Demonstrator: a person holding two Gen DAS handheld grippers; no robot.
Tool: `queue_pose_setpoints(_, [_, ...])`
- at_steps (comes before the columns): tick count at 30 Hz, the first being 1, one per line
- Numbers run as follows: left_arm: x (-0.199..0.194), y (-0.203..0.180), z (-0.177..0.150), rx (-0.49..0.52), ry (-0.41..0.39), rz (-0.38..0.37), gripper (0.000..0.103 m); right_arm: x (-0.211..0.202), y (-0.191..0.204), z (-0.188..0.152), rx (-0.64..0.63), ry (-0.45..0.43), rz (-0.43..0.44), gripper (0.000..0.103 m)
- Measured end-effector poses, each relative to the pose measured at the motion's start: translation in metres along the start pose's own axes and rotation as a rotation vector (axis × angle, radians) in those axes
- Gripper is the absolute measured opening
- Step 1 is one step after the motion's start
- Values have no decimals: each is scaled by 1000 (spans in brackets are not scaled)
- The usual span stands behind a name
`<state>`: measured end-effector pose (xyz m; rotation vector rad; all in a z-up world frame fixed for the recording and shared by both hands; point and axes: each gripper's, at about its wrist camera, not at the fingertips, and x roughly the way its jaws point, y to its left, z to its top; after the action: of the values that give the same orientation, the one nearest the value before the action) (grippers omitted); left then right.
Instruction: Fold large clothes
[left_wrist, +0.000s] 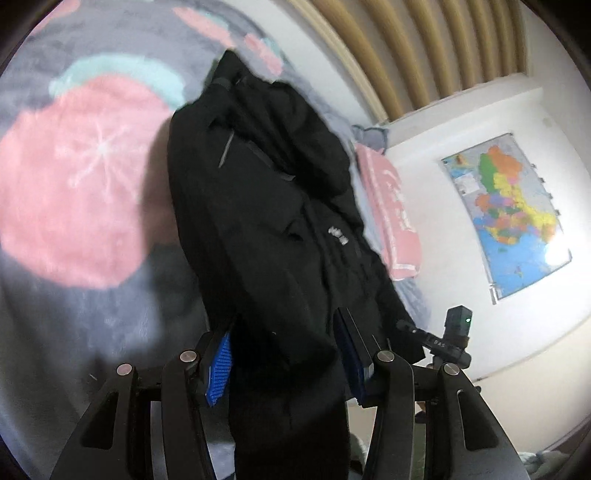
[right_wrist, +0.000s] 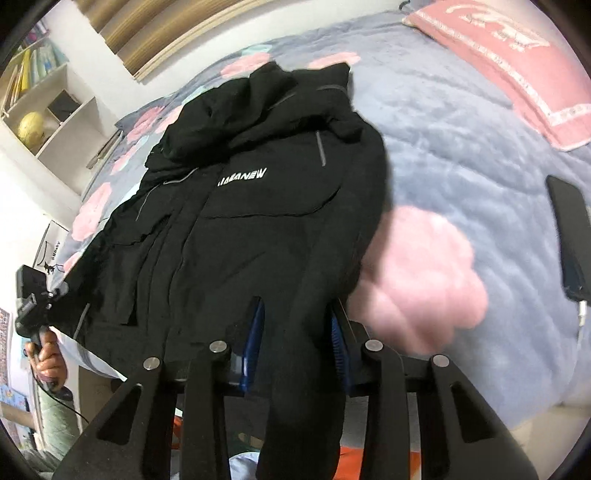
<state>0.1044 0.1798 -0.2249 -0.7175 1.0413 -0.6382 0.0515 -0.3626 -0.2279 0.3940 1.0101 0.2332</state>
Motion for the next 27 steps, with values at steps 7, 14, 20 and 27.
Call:
queue_pose_setpoints(7, [10,15,-44,-22,29,60,51,13,-17,-33,47,70,21,43])
queue_pose_setpoints(14, [16,-12,-43,45,-5,145,46,5,-6,-40,15,52,28,43])
queue_pose_setpoints(20, [14,-9,-41,59,-54,204,10,11,-6,-45,7,42,-84,15])
queue_pose_setpoints(27, [-23,-19,-24,24,-196,39,9,-42,6,-15,7,-91,-10,12])
